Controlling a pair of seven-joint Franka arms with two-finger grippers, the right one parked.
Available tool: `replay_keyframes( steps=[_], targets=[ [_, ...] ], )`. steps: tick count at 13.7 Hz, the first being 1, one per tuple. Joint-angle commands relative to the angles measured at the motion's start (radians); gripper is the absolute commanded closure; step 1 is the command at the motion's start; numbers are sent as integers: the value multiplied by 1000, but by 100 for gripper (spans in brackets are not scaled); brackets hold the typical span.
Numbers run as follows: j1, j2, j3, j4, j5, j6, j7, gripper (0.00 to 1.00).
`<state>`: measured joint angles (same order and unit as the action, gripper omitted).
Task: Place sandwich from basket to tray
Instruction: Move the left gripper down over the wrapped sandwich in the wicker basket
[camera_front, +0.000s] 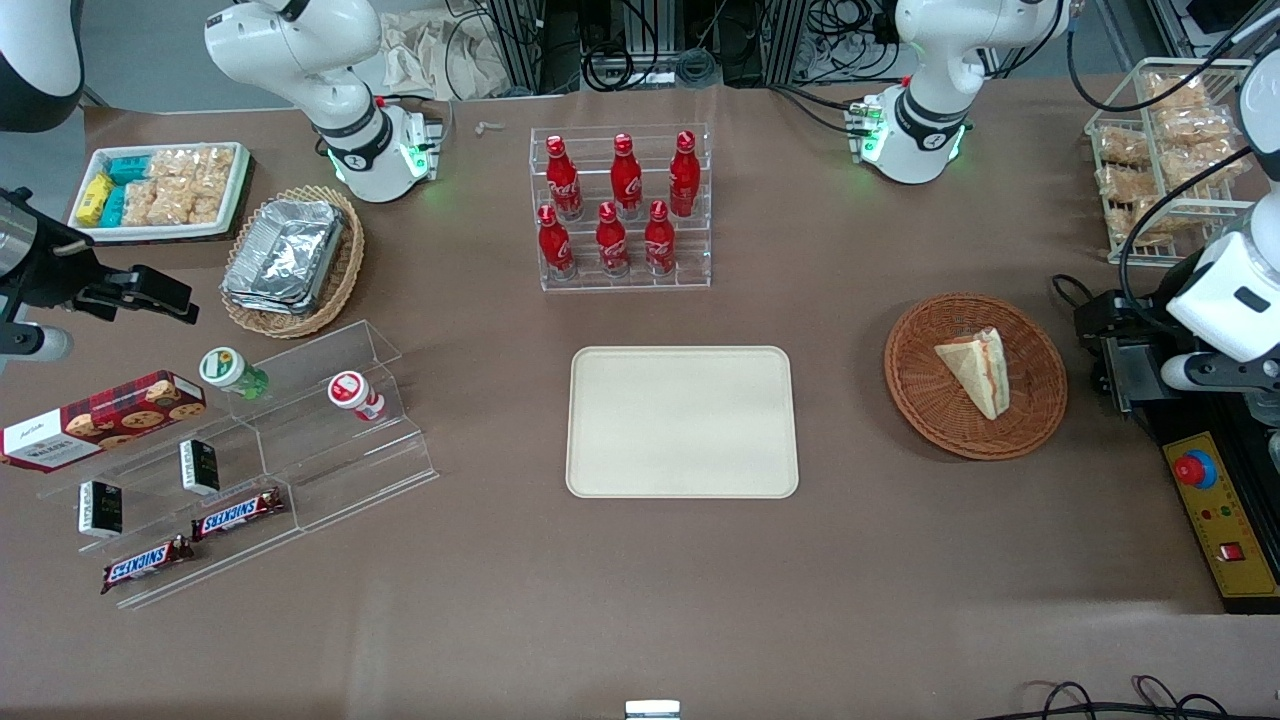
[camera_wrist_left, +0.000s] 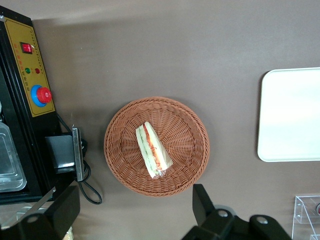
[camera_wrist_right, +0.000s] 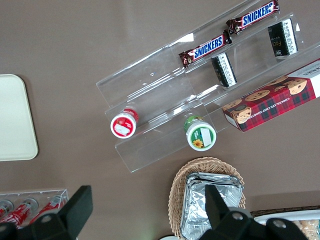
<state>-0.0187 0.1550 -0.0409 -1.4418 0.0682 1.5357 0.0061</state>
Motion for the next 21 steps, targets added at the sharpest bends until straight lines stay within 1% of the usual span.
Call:
replay_keyframes(
  steps=[1,8,11,14,15,17,19,21],
  targets=[
    [-1,15,-4,35,-4,-23,-20,0],
    [5,15,-2,20,9,-31,-12,0],
    [11,-8,4,-34,12,-61,-5,0],
    [25,-49,15,-149,13,-13,-9,0],
    [35,-78,15,-214,10,36,-9,0],
    [39,-164,16,-400,9,172,-21,0],
    [39,-228,16,-559,10,289,-67,0],
    [39,-236,15,-644,12,351,-109,0]
  ],
)
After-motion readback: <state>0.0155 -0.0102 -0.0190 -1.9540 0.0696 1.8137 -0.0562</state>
